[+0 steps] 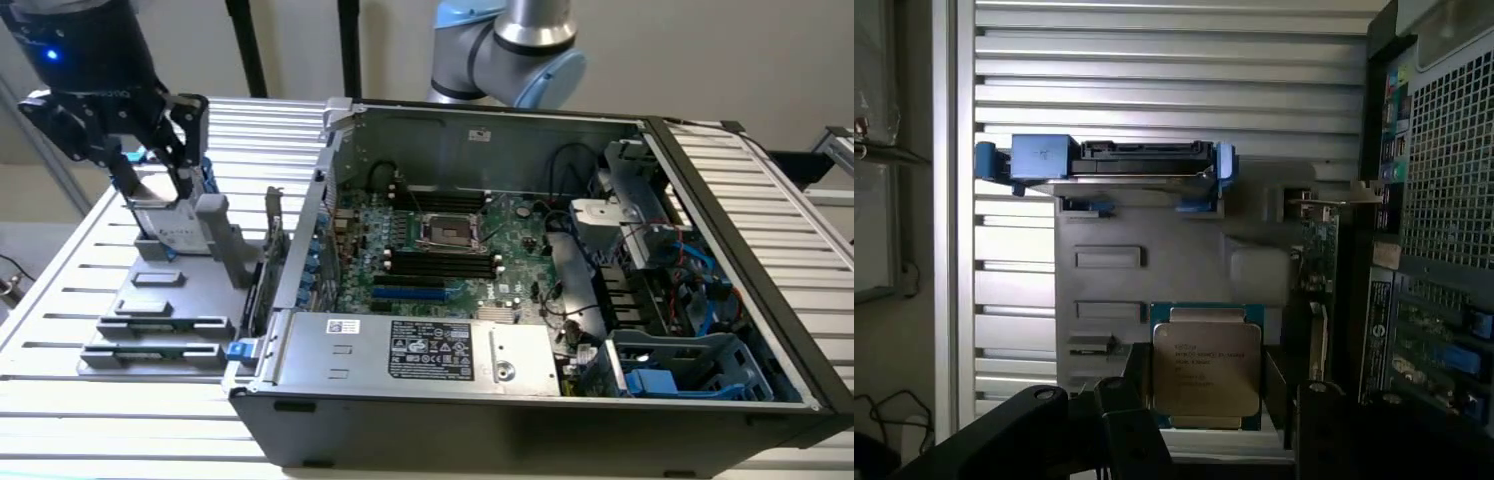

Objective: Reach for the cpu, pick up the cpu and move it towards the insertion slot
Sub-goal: 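Pick up the cpu and move it towards the insertion slot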

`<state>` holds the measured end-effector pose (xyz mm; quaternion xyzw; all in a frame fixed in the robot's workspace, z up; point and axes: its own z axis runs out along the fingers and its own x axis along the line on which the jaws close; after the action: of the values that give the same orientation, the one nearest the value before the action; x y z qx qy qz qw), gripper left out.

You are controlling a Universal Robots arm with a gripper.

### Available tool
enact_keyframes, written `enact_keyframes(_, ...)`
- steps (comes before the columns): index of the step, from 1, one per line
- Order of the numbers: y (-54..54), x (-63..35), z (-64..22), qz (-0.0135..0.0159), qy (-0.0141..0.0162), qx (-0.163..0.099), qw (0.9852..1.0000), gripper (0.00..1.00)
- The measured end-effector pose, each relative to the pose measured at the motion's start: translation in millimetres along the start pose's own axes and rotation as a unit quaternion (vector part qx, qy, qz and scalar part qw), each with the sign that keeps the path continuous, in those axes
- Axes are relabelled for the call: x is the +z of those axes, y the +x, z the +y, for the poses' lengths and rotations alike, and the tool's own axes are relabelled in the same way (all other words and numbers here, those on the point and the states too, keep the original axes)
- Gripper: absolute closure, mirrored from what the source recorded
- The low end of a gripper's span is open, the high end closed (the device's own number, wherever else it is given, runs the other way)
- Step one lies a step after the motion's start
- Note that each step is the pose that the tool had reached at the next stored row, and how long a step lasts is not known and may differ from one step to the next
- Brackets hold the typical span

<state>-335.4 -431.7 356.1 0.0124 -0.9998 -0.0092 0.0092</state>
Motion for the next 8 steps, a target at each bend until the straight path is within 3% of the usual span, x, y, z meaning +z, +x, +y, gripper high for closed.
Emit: enact_keyframes(8,-36.1,-14.2,-0.6,0.0012,-0.0048,0.0,1.0,0.46)
